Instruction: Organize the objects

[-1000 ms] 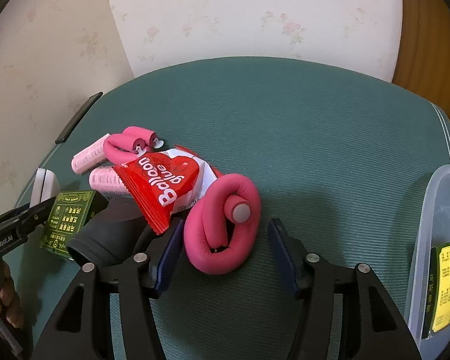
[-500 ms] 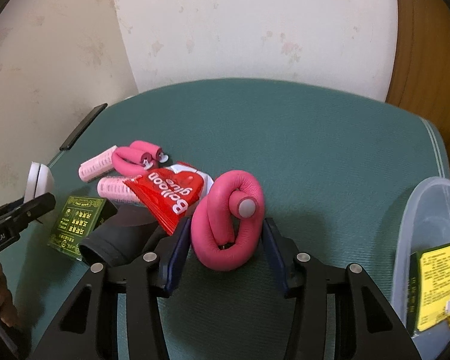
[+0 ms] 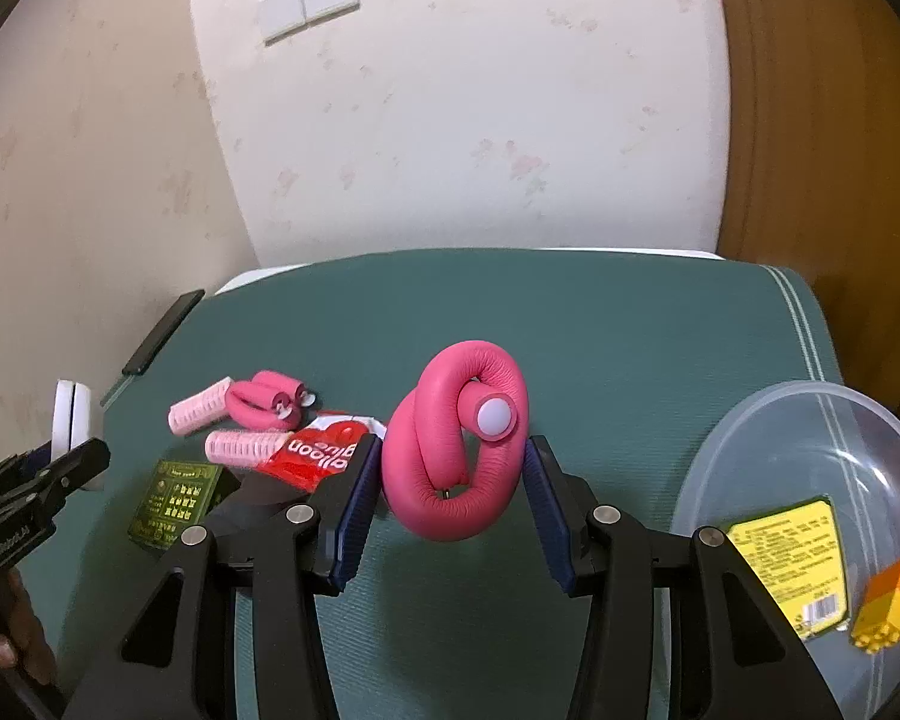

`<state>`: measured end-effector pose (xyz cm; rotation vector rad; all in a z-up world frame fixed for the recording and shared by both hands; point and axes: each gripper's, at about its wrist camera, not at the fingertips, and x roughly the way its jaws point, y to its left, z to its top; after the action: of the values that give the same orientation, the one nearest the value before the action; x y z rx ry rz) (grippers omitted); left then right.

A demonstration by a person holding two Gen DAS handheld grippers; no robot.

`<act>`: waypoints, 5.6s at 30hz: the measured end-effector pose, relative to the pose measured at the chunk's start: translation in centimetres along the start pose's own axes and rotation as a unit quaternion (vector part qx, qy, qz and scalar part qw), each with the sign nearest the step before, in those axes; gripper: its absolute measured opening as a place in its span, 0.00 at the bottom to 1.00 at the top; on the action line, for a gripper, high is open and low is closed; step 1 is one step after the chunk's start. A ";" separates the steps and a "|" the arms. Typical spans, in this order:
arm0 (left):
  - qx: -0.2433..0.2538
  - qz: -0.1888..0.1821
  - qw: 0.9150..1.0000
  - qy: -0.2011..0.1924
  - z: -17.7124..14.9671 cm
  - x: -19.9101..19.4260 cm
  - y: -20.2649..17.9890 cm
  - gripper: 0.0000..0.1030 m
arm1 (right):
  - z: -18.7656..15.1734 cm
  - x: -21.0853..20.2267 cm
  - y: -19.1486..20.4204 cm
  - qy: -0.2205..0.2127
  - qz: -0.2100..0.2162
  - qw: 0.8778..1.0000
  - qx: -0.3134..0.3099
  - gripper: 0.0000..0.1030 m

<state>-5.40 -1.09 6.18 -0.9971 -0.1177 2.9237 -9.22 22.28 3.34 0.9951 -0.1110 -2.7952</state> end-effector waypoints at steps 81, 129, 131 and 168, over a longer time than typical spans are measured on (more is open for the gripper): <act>0.195 -0.213 0.956 0.057 3.0 4.0 -32.0 0.55 | -4.4 -9.4 -20.5 -0.051 -0.120 0.983 0.127 0.48; 0.176 -0.117 0.975 0.070 2.1 8.6 -28.7 0.97 | -4.8 -9.5 -21.5 -0.077 -0.104 0.979 0.157 0.62; 0.170 -0.114 0.977 0.067 2.4 8.8 -28.5 0.97 | -4.8 -9.5 -21.5 -0.076 -0.104 0.979 0.156 0.62; 0.163 -0.045 0.985 0.012 2.1 3.3 -21.6 0.99 | -5.3 -9.1 -23.1 -0.072 -0.120 0.974 0.176 0.63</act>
<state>-8.78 20.51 7.71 -0.9436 0.2992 2.7253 -2.11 46.64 1.90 0.9240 -0.5591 -3.1419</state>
